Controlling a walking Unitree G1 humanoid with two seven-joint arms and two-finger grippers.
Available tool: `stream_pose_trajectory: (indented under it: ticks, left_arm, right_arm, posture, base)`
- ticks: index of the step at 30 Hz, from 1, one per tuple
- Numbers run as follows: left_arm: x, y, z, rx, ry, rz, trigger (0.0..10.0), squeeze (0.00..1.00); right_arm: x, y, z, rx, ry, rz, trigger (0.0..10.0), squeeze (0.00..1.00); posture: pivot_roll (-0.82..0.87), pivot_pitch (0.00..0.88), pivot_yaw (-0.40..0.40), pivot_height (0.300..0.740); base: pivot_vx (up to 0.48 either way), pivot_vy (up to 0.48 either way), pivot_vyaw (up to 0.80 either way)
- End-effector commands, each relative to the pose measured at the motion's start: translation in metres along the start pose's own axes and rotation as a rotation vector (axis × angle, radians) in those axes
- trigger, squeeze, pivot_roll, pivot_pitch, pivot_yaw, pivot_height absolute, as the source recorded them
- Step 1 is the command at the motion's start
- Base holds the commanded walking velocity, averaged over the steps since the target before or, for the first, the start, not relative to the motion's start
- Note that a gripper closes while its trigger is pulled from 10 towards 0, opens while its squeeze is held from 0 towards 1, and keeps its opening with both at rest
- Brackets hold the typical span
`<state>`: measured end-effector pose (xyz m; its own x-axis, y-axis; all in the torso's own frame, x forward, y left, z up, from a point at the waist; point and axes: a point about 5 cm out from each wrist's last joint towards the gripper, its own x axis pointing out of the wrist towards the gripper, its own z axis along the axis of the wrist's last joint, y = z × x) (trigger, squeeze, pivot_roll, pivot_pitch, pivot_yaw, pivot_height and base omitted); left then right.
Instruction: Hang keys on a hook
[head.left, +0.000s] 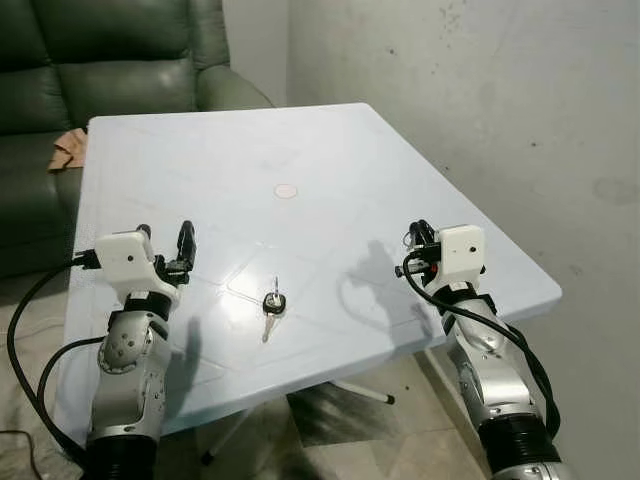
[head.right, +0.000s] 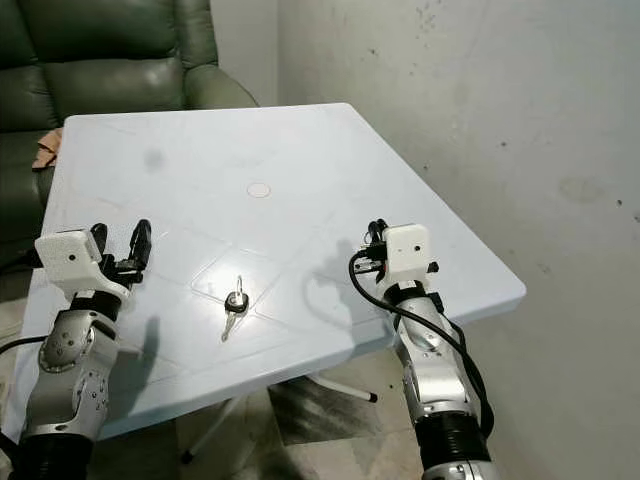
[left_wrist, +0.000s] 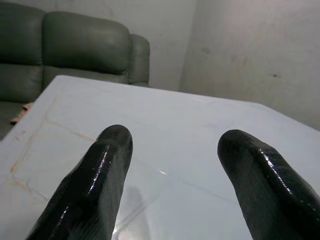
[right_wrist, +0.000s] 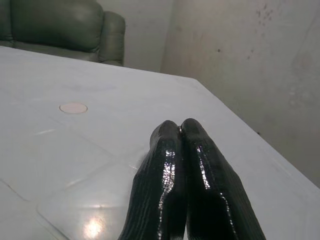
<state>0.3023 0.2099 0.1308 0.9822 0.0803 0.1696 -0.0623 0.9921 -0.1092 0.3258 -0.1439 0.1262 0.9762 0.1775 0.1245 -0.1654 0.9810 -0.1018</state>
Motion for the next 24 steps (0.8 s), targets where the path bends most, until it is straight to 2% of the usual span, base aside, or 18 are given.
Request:
stream_pose_trajectory:
  ticks: [1, 5, 9, 15, 17, 24]
  left_arm:
    - [0.0018, -0.0023, 0.0037, 0.004, -0.012, -0.002, 10.0, 0.0]
    - [0.0016, -0.0018, 0.0033, 0.01, -0.011, -0.002, 10.0, 0.0]
    - [0.0025, -0.002, 0.0031, 0.051, 0.007, -0.009, 10.0, 0.0]
    - [0.0022, -0.0047, 0.0046, 0.043, -0.014, -0.032, 10.0, 0.0]
    - [0.0038, -0.0049, 0.0041, -0.002, -0.007, -0.01, 10.0, 0.0]
    - [0.0058, -0.004, 0.0033, 0.021, 0.005, 0.009, 10.0, 0.0]
  right_arm:
    - [-0.0001, -0.0021, 0.0004, -0.004, 0.006, -0.005, 10.0, 0.0]
    - [-0.0004, -0.0039, -0.0012, 0.008, 0.02, -0.021, 10.0, 0.0]
    - [0.0, -0.0042, -0.0005, 0.007, 0.018, -0.022, 10.0, 0.0]
    - [0.0, -0.0036, -0.0002, 0.004, 0.017, -0.021, 10.0, 0.0]
    - [-0.0001, -0.0033, 0.0, 0.006, 0.017, -0.023, 10.0, 0.0]
    - [0.0, -0.0032, -0.0001, 0.005, 0.018, -0.024, 10.0, 0.0]
  posture:
    - [-0.08, 0.0, -0.038, 0.74]
    - [-0.08, 0.0, -0.038, 0.74]
    - [-0.08, 0.002, -0.037, 0.74]
    - [-0.08, 0.003, -0.036, 0.74]
    - [-0.08, 0.001, -0.032, 0.74]
    - [-0.08, 0.001, -0.032, 0.74]
  base:
    - [0.0, 0.0, -0.77]
    - [0.0, 0.0, -0.77]
    - [0.0, 0.0, -0.77]
    - [0.0, 0.0, -0.77]
    - [0.0, 0.0, -0.77]
    - [0.0, 0.0, -0.77]
